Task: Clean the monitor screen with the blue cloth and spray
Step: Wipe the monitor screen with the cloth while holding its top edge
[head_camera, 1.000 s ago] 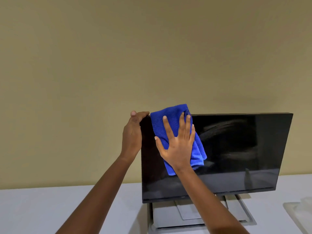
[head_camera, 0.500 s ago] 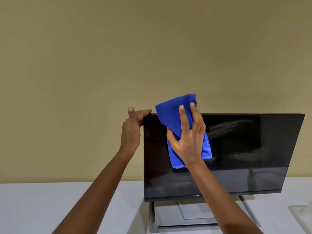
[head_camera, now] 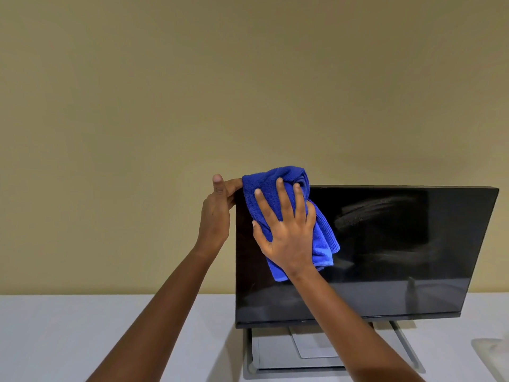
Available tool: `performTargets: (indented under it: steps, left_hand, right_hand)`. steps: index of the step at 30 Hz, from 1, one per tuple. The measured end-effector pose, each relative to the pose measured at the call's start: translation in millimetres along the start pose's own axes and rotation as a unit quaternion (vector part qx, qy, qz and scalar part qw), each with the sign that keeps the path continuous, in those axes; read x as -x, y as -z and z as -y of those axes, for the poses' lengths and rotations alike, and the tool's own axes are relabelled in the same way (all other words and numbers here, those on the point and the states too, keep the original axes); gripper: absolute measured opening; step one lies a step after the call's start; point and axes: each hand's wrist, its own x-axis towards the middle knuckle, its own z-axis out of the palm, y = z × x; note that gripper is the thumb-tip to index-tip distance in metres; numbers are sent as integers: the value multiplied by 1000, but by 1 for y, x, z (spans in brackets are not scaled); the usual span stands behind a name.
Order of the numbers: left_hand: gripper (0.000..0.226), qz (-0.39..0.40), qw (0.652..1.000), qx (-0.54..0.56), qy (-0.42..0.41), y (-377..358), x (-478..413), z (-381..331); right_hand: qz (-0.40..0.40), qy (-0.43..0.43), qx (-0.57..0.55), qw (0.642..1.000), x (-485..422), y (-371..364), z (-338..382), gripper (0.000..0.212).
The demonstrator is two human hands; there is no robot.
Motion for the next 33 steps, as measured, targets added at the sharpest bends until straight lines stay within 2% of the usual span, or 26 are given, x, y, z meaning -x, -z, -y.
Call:
performTargets:
  steps: [7,11,17,20,22,26,29,33]
  left_hand:
    - [60,1,1000,-19,8,2,-1,0]
    - [61,11,999,-38,9,3,-2,1]
    - [55,51,992,-106,-38,8,4,1]
    - [61,72,982,-162,-68,12,9,1]
    - [61,67,982,-163,-74,12,9,-1]
    - [57,42,978,-183,-93,9,9,-4]
    - [59,39,983,-164,-75,8,10,-3]
    - [58,37,987,-146,-60,8,10,-1]
  right_hand:
    - [8,68,14,998,22,5,0,52]
    - [43,128,21,991,47,12,2,48]
    - [138,205,-9,969,71,31,-6,56]
    - [130,238,-43,961,65,44,-18,58]
    - [104,201,-88,970,49,52,-25,56]
    - [51,60,-113,990,8,58,-38,59]
    - [83,-13,-81,993,-15,49,-40,61]
    - [108,-27,-68,991,-14,31,-28,62]
